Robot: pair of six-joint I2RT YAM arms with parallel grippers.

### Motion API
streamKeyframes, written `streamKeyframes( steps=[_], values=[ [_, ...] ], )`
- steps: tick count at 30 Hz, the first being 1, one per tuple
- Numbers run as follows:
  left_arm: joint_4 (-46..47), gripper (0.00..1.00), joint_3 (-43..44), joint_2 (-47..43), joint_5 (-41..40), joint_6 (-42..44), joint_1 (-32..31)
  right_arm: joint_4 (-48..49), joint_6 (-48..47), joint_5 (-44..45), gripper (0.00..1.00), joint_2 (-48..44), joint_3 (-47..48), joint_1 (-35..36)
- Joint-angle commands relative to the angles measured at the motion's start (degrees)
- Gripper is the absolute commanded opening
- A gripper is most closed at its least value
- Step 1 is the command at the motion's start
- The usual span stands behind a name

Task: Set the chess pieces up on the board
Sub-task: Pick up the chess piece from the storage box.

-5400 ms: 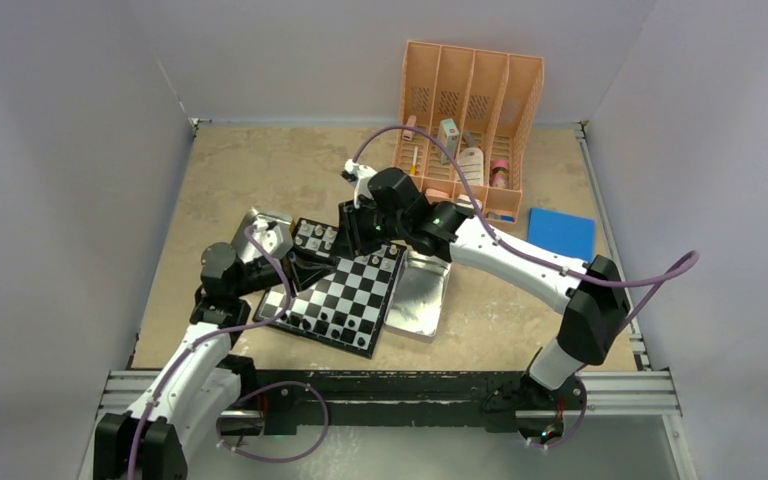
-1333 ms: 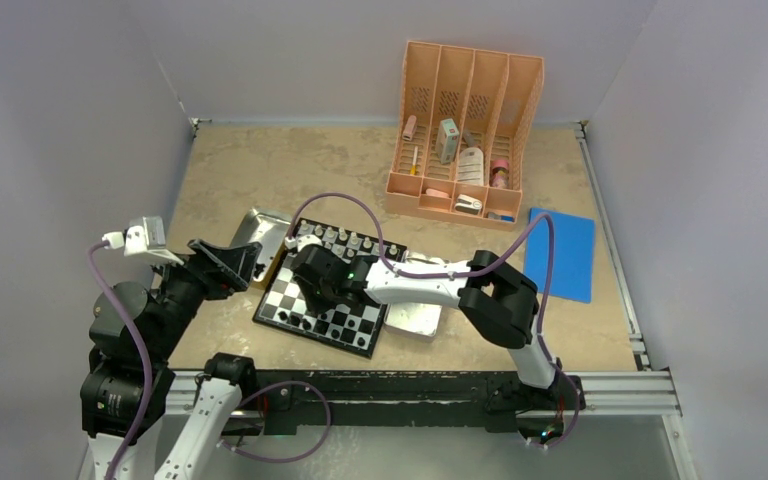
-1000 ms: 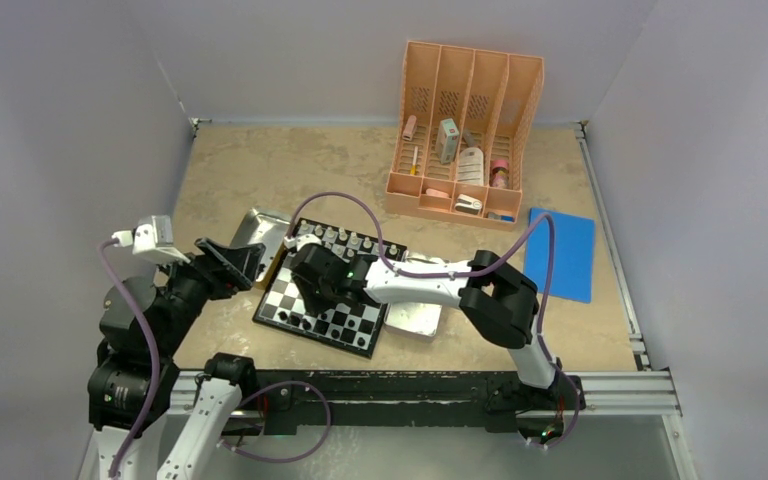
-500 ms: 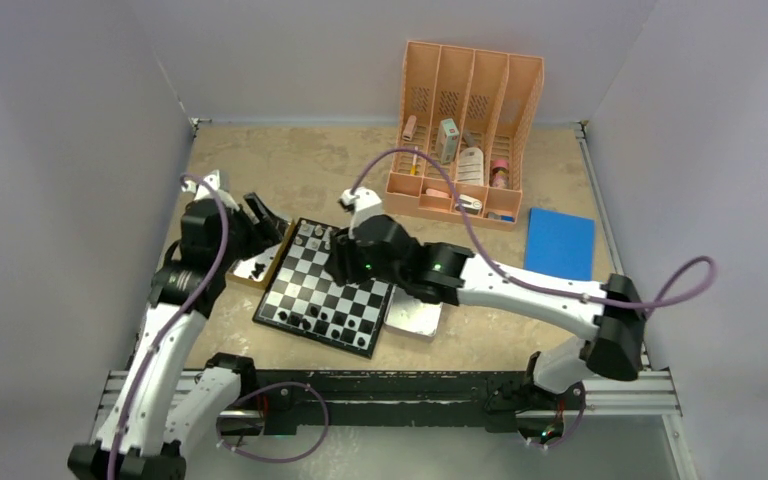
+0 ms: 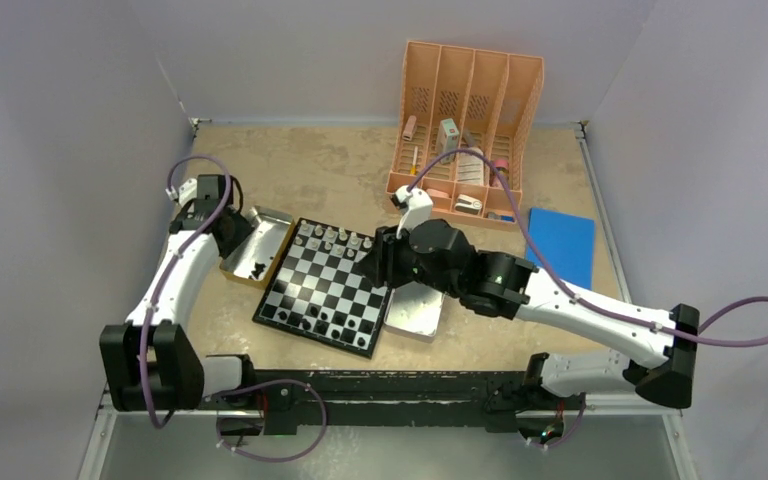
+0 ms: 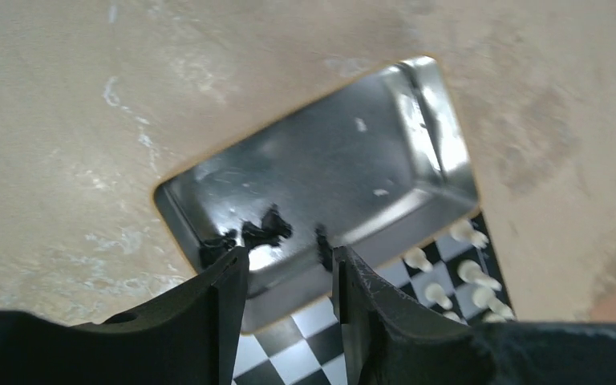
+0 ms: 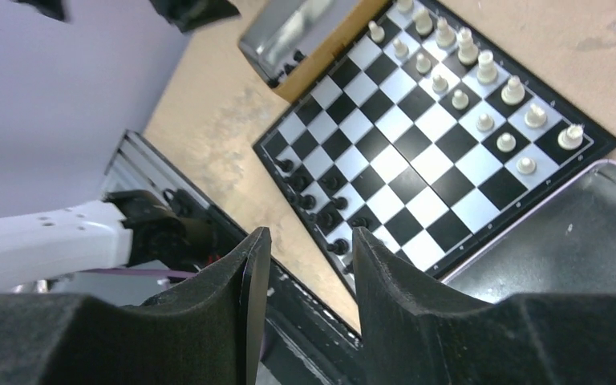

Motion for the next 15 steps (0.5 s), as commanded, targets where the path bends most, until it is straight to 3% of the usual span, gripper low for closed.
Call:
streamKeyframes(
  steps=[1,6,11,15],
  values=[
    [0.8,0.42,2.31,5.29,-2.78,1.16,1.96,-2.28,0.12,3.51,0.44,-1.12,7.28,0.18],
    [0.51,0.42,3.42,10.9,1.02,2.48,2.26,-4.68,-2.4,5.57,0.44,1.57,12.64,0.15],
    [-7.51,0.38,6.33,15.86,-1.33,-10.11,2.36,-5.13,-3.16,3.51,0.44,3.87,15.17,0.17],
    [-10.36,0.4,8.79,19.71,1.19,-18.76,2.5,-5.11,-4.49,3.49,0.44,4.84,16.0,0.12]
  ],
)
